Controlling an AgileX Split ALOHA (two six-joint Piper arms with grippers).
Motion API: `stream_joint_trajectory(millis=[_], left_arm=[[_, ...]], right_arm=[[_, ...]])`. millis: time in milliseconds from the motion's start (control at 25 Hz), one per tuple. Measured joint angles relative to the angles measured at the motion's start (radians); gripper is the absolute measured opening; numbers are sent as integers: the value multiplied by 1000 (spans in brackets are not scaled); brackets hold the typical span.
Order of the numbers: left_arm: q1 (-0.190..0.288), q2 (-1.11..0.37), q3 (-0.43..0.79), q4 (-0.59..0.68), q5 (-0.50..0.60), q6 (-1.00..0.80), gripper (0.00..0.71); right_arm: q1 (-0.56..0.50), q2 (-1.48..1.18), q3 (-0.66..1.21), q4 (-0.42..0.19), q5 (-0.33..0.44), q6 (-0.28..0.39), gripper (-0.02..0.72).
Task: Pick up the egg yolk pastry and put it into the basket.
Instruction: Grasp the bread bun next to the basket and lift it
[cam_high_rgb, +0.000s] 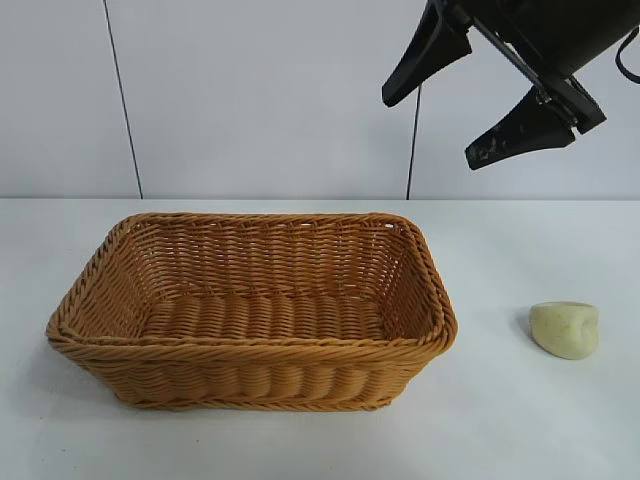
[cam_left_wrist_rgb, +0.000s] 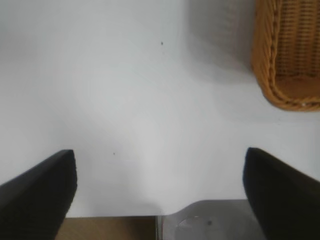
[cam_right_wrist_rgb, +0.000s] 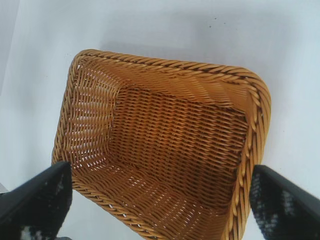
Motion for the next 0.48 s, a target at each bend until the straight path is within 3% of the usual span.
stream_joint_trajectory(millis=[200, 480], left_arm=[[0, -258, 164, 0, -50, 0, 696], [0, -517, 214, -3, -77, 0, 696]], right_arm=[[0, 0, 0, 0, 0, 0, 662], [0, 0, 0, -8, 1, 0, 662]])
